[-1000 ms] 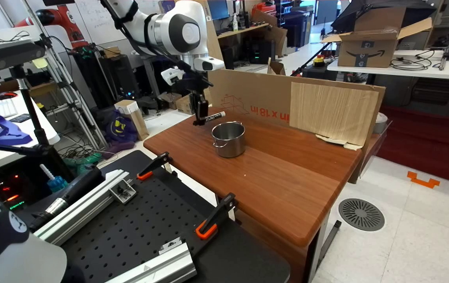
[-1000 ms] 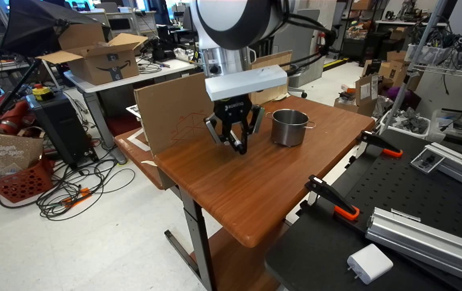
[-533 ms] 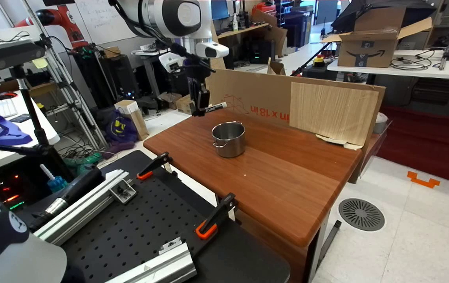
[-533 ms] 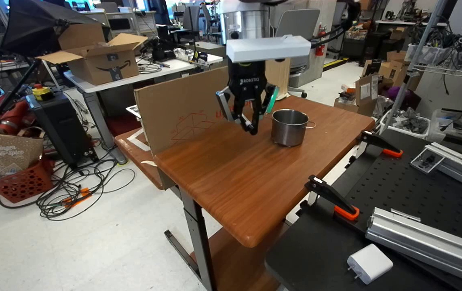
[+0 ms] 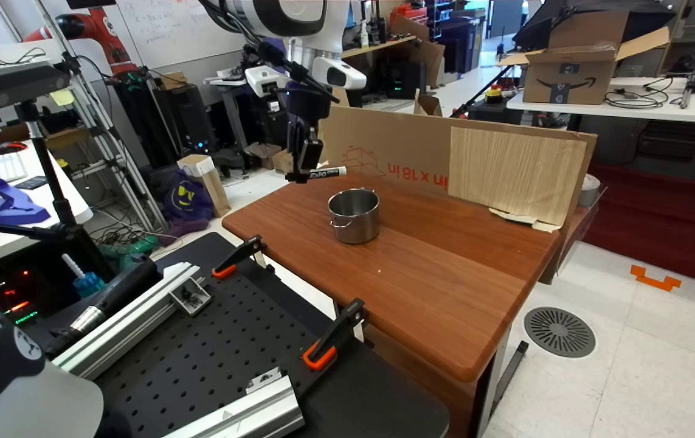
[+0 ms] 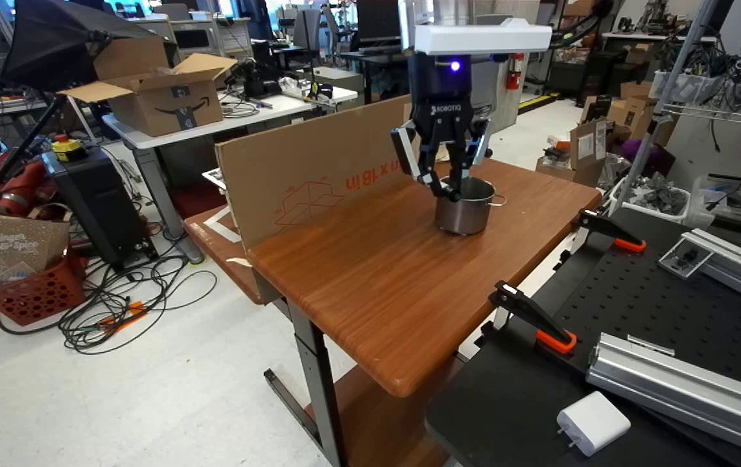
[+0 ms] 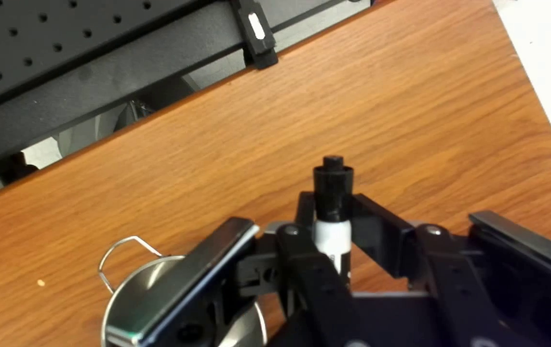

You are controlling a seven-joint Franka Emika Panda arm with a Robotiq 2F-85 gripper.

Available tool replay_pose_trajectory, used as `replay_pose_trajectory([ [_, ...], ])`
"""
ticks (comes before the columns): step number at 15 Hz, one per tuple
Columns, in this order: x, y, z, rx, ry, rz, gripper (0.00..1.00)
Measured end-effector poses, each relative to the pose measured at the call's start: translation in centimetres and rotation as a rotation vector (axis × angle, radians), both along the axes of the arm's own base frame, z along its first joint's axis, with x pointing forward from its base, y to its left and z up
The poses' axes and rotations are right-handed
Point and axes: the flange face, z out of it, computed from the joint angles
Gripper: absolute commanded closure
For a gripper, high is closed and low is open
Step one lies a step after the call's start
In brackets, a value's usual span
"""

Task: Take the marker from the table and place it in the silver pot

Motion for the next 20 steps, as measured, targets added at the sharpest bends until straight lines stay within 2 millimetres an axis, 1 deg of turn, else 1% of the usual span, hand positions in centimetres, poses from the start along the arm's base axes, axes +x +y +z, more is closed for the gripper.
replay_pose_trajectory([
  [6, -0.6, -2.9, 0.0, 0.020, 0.093, 0.012, 0.94],
  [12, -0.4, -5.3, -0.1, 0.037, 0.143, 0.009, 0.94],
  [15, 0.0, -6.4, -0.9, 0.045, 0.162, 0.007, 0.94],
  [20, 1.2, -7.6, -3.2, 0.061, 0.192, 0.020, 0.94],
])
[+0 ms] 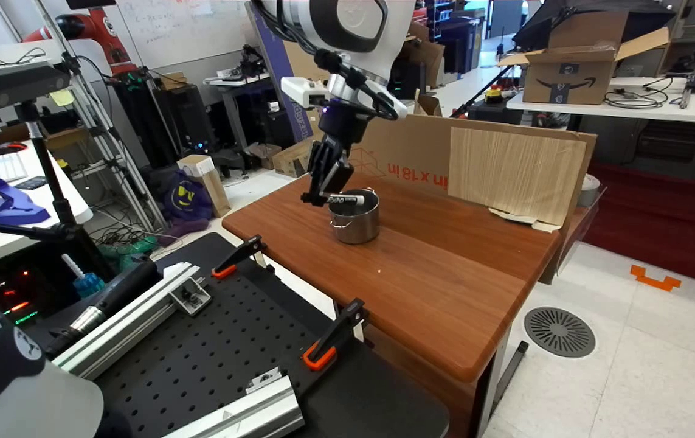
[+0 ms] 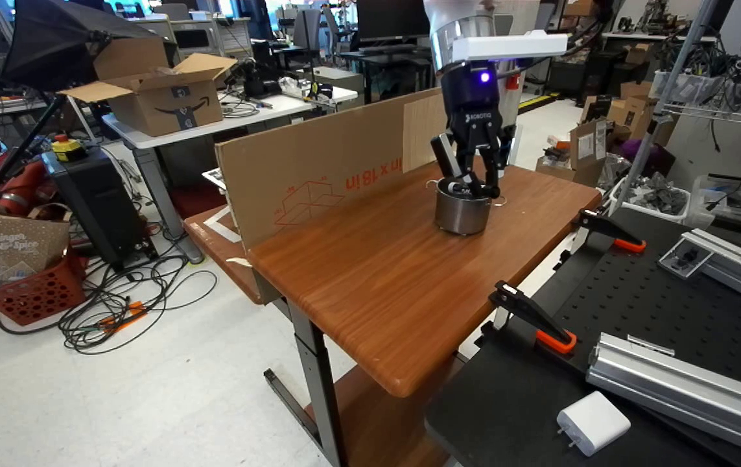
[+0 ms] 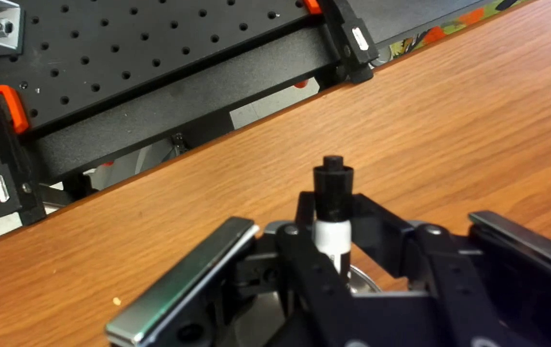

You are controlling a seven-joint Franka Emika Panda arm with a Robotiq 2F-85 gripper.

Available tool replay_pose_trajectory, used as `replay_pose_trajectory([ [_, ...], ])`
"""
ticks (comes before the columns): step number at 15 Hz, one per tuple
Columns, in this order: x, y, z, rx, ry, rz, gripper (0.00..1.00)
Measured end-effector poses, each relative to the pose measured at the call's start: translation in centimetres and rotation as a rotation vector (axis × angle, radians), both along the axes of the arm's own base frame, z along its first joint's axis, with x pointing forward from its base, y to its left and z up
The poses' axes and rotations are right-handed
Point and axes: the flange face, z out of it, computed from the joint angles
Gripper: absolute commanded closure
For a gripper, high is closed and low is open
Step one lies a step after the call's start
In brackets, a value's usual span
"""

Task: Take the marker from the table and place it in the silver pot

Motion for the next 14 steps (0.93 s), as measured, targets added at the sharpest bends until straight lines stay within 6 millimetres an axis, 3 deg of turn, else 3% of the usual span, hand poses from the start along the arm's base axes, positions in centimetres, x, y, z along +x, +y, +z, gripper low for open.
replay_pose_trajectory([
  [10, 2.3, -0.8, -2.0, 0.045, 0.101, 0.036, 0.94],
  [11, 2.5, -0.9, -2.1, 0.046, 0.105, 0.035, 0.51],
  [12, 2.6, -0.9, -2.2, 0.049, 0.114, 0.035, 0.50],
  [14, 2.8, -0.9, -2.3, 0.052, 0.127, 0.035, 0.37],
])
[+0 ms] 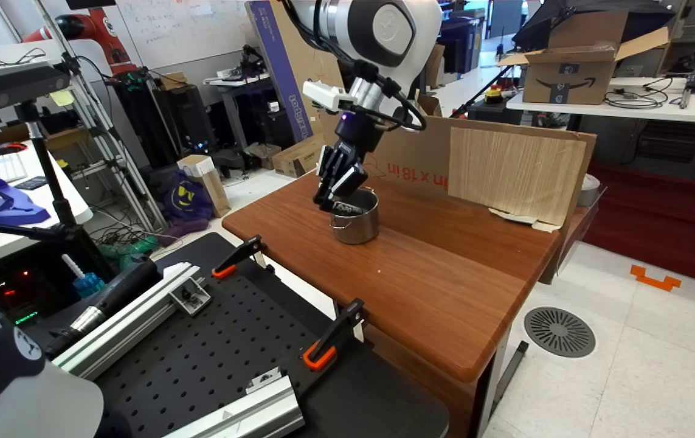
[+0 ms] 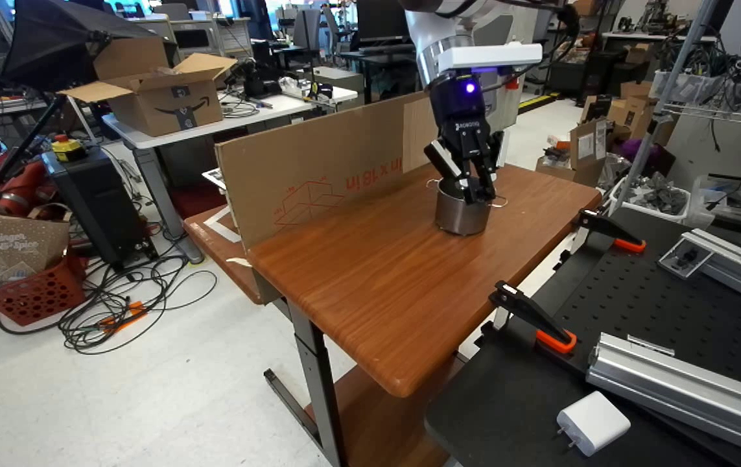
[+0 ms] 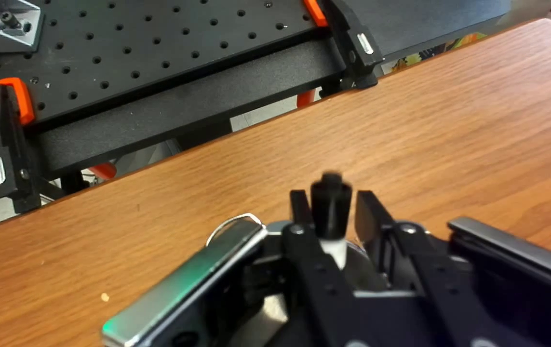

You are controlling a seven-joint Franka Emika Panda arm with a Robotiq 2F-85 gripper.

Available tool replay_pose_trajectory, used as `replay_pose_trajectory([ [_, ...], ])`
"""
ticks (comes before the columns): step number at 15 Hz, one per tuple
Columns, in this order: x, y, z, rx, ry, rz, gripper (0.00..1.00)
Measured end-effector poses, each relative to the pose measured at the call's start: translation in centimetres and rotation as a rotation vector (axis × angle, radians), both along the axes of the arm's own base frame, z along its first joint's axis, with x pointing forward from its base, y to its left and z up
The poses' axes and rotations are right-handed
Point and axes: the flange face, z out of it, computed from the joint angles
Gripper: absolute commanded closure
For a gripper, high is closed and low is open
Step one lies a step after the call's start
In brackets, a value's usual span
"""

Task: Take the marker from the table and place it in the silver pot

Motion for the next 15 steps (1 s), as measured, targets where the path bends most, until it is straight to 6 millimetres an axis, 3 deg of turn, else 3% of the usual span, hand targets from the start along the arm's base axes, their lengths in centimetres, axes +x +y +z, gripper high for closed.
replay_pose_trajectory([
  [5, 0.4, 0.0, -0.3, 0.002, 0.008, 0.001, 0.01],
  [15, 1.0, 0.0, 1.0, 0.003, -0.015, 0.001, 0.00],
])
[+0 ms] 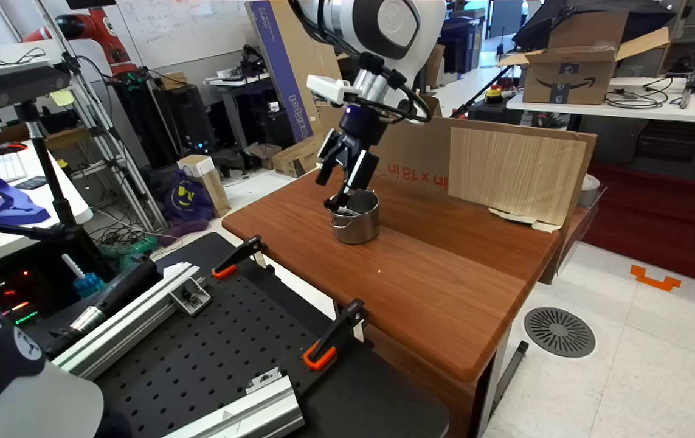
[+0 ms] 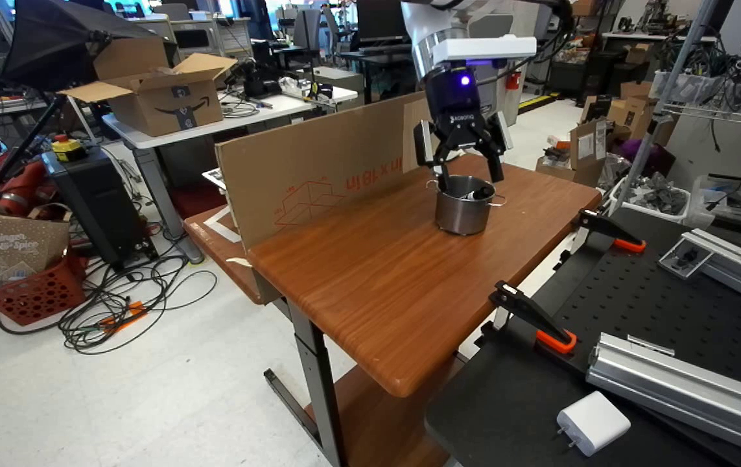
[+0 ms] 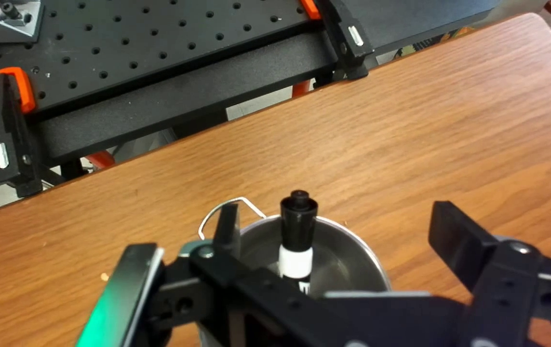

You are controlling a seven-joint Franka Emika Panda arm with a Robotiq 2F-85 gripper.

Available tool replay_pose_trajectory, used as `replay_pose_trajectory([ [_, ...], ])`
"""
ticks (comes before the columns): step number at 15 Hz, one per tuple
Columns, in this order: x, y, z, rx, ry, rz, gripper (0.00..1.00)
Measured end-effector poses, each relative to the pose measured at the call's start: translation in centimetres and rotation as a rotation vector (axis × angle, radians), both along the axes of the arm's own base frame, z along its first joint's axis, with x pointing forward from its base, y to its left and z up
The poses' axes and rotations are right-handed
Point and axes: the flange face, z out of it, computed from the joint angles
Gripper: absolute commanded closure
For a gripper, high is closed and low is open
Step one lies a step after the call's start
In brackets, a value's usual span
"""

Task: Take the marker from the table and place it in the silver pot

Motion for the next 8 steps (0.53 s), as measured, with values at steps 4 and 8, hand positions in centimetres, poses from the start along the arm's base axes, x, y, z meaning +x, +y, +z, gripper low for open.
replay_pose_trajectory([
  [4, -0.6, 0.3, 3.2, 0.015, -0.037, -0.013, 0.00],
  [8, -1.3, 0.3, 3.5, 0.016, -0.032, -0.014, 0.00],
])
